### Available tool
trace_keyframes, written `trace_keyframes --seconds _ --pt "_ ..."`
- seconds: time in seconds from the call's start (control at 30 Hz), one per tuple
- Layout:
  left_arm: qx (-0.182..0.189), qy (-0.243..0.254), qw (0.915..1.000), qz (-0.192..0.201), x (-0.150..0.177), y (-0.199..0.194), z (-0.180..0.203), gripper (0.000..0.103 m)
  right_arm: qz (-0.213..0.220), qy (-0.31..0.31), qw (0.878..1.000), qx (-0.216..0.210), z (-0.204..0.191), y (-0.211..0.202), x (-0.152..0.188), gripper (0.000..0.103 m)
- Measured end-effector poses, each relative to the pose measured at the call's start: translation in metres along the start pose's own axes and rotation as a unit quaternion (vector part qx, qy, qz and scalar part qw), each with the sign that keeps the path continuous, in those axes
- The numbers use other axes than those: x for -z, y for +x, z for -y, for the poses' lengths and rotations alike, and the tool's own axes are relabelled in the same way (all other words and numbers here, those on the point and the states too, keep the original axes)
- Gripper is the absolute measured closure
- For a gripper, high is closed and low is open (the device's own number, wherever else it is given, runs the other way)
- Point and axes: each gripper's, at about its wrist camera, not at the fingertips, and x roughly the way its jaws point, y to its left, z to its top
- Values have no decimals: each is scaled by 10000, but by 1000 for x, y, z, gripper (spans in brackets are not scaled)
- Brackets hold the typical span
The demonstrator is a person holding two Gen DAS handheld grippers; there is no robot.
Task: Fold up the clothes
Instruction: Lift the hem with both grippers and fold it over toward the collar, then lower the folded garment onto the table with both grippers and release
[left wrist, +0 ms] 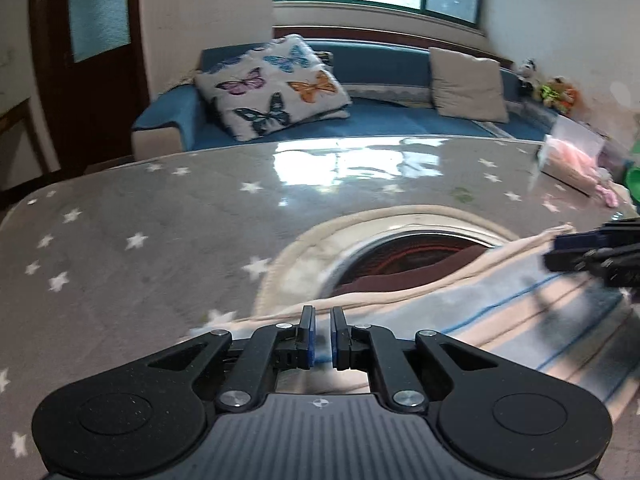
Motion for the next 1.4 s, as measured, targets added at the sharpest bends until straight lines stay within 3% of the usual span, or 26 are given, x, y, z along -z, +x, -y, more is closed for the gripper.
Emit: trace_keyframes --seconds 0.17,0.33,0.5,0.6,0.8,0.93,1.1,1.4 --pt "57 15 9998 -186 0 21 8 94 -53 -298 9994 -138 -31 20 -5 56" --pt "53 102 9998 -192 9 26 5 86 -185 -555 9980 -225 -56 39 -1 50" --pt "-5 154 9999 -59 15 16 1 66 -197 -1124 9933 -203 -86 36 13 46" --pt "-20 263 9997 -5 22 8 1 64 -248 -1265 9909 -384 -98 30 18 39" --pt "-238 420 9986 210 46 -17 3 49 -196 -1494 9873 -507 -123 21 33 37" --pt "-453 466 9975 280 62 -33 4 45 -240 -1512 9860 -666 -136 18 39 36" --pt "-722 159 9967 338 77 -52 -4 36 -230 -1552 9845 -787 -147 11 48 30" --pt "-1092 -491 9922 356 102 -70 -24 30 -226 -1532 9839 -894 -155 -1 63 23"
